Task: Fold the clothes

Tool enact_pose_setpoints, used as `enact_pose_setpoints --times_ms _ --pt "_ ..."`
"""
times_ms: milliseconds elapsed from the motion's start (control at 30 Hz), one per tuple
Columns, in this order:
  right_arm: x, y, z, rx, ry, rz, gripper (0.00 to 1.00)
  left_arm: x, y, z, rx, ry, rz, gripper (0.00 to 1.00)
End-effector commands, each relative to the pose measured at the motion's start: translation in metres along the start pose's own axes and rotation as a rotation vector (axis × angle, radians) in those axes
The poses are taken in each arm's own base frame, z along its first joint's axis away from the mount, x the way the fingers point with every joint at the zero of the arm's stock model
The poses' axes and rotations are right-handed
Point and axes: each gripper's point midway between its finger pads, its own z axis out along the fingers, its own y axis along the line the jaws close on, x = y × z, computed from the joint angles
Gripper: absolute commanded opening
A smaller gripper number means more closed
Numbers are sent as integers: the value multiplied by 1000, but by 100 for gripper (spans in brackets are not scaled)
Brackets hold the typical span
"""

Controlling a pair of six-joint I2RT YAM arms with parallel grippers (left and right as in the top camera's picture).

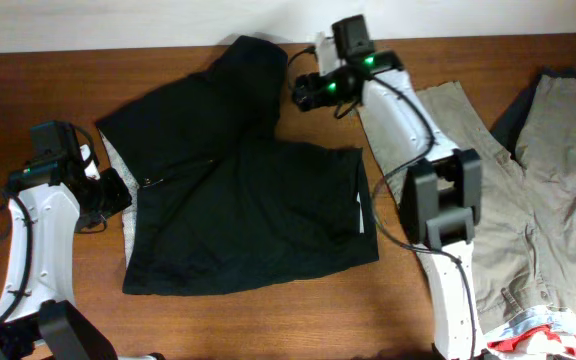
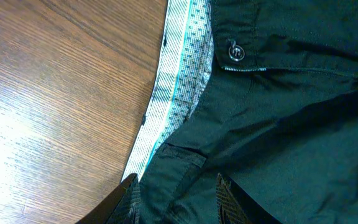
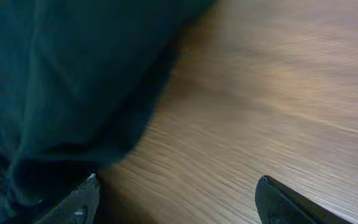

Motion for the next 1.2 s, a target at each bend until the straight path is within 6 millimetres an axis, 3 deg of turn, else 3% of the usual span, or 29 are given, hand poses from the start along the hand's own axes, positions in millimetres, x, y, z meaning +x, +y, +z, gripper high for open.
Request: enact_pose_setpoints --times_ms 0,33,100,133,167,200,233,267,333,367,433,467,500,533,567,600,667,700,733,833,900,1000,1100,1167 --pt "26 36 45 -82 61 -50 84 -3 -3 -3 7 -10 -3 40" --pt "31 47 63 -97 61 -76 85 -4 -3 -3 7 -10 -3 40" --pt "32 64 79 -117 41 -115 88 -3 -3 -3 7 -10 -3 40" --pt "29 72 86 -117 13 -139 85 -3 -2 -3 7 -10 -3 40" --pt "25 72 89 -94 -7 -151 74 -3 -2 -3 7 -10 -3 40" --pt "20 65 91 -27 -27 -159 40 -3 -3 -3 8 -9 -3 40" --pt "19 56 91 32 -35 -161 16 -3 -3 -3 7 -9 -3 40" --pt "17 47 90 82 -38 -158 4 -3 -2 -3 7 -7 -3 40" --pt "9 36 73 103 -38 -137 4 -2 -2 -3 6 -3 -3 40" --pt "-2 24 54 149 -47 -120 4 -2 -2 -3 6 -4 -3 40" --pt "-31 -19 -9 383 -88 -83 4 -3 -2 -3 6 -7 -3 40" --pt "-33 -30 -30 458 -78 -72 4 -2 -2 -3 6 -6 -3 40" --pt "-21 -43 -49 529 -9 -58 17 -3 -2 -3 6 -6 -3 40" --pt "-2 -50 -56 562 76 -50 34 -3 -2 -3 6 -7 -3 40" --pt "17 -54 -58 573 156 -46 34 -3 -2 -3 6 -7 -3 40" --pt "35 -58 -61 586 224 -28 44 -3 -2 -3 6 -6 -3 40" --pt "57 -90 -87 766 276 116 90 -3 -2 -3 7 -7 -3 40" --pt "62 -104 -98 819 279 170 100 -3 -3 -3 7 -9 -3 40" --pt "68 -113 -103 779 300 231 99 -4 -3 -3 8 -11 -2 50" --pt "93 -100 -98 509 411 368 99 -9 -6 -3 25 -28 -1 68" --pt "107 -88 -104 303 481 443 99 -8 -20 3 94 -11 6 70" --pt "133 -92 -127 263 598 519 99 14 -48 27 155 105 140 70" --pt "126 -62 -121 61 593 505 99 58 -62 55 134 308 230 71" --pt "126 -62 -121 65 591 539 99 81 -60 67 106 421 238 76"
